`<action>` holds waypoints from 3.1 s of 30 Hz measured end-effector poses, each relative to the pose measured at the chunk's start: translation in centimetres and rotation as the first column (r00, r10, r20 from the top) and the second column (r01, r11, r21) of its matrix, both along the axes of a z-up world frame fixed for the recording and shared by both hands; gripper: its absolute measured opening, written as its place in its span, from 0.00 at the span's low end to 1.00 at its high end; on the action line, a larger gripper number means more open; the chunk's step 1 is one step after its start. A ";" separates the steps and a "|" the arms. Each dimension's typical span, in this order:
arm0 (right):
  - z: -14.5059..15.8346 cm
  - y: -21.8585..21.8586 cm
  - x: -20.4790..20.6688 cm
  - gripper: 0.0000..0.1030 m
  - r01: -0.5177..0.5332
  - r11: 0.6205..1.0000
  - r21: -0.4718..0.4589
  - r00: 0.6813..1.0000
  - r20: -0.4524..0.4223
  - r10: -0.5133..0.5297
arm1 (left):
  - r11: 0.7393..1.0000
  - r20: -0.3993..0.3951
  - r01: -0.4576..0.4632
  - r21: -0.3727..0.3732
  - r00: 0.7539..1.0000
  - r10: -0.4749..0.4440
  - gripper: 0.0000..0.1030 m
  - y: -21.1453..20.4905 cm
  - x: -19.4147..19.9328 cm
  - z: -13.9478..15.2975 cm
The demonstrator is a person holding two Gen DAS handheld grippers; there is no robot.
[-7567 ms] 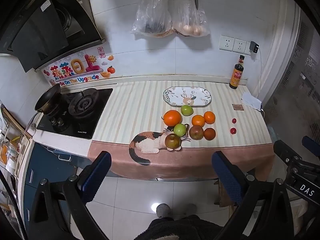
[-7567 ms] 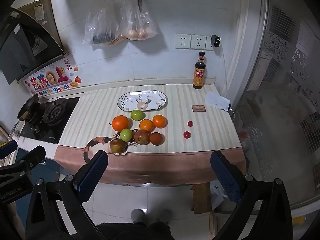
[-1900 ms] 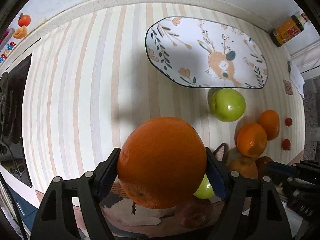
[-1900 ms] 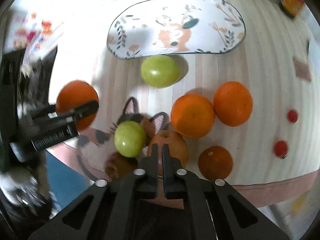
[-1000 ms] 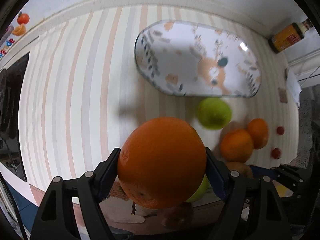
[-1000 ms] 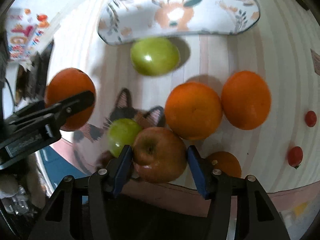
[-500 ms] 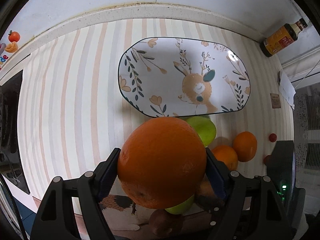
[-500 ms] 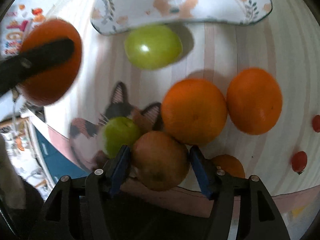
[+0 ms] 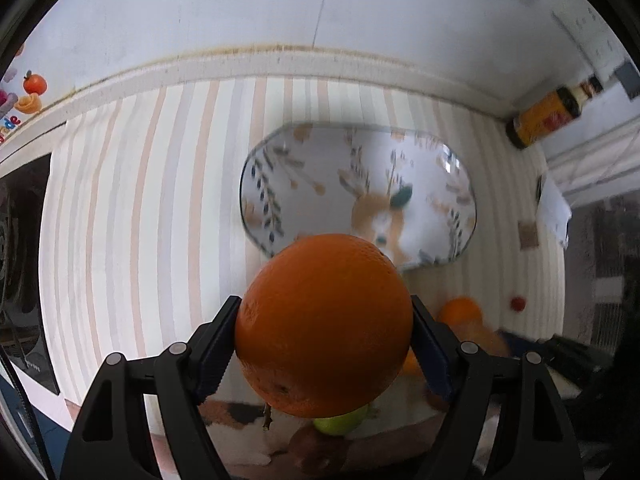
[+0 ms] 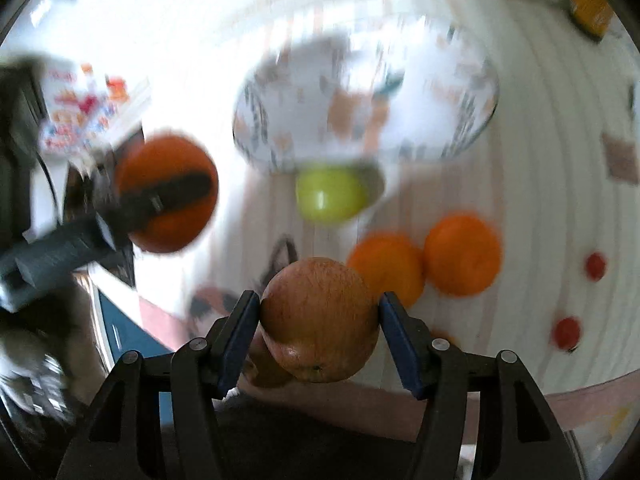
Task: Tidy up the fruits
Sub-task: 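Lower the orange onto the deer plate with the left tool while the right tool places the apple, then open both tools and withdraw them from the plate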
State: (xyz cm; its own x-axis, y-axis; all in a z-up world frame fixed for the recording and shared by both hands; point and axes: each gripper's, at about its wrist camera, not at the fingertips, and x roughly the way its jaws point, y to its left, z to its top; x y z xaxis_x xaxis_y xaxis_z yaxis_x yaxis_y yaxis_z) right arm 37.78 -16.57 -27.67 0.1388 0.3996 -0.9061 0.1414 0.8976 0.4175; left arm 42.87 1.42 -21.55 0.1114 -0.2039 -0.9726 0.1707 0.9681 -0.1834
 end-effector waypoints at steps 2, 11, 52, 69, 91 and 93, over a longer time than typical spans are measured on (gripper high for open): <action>1.1 -1.4 1.9 0.62 0.043 0.999 -0.019 0.998 0.037 -0.043 | 1.000 0.005 -0.026 -0.005 1.000 0.026 0.76 -0.3 1.6 0.0; -1.2 -3.7 11.9 0.62 0.084 0.984 -0.155 0.996 0.055 -0.076 | 0.978 -0.155 -0.195 -0.079 0.971 0.181 0.76 -1.8 9.5 -5.4; -3.4 -3.6 11.8 0.91 0.000 0.936 -0.352 0.999 0.048 0.018 | 0.969 0.031 -0.216 0.118 0.976 0.214 0.92 -4.5 7.2 -4.9; 5.2 -3.2 0.6 0.91 0.066 0.915 -0.397 0.962 0.267 0.046 | 0.969 0.323 -0.225 0.099 0.929 0.183 0.92 -2.8 -4.8 5.4; 16.2 -0.2 -13.0 0.91 0.202 0.908 -0.368 0.879 0.477 -0.002 | 0.990 0.526 -0.117 0.076 0.849 0.060 0.92 -1.8 -16.7 14.5; 16.6 0.1 -13.7 0.91 0.202 0.911 -0.359 0.876 0.483 -0.004 | 0.991 0.529 -0.115 0.069 0.846 0.061 0.92 -1.6 -17.2 14.9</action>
State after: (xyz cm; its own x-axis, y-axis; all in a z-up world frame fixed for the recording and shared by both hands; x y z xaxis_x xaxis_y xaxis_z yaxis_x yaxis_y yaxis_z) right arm 24.05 -16.50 -11.04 0.5997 -0.0096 -0.8002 0.1220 0.9893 0.0796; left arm 25.69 -0.23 -6.67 0.6237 -0.0792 -0.7777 0.1287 0.9917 0.0022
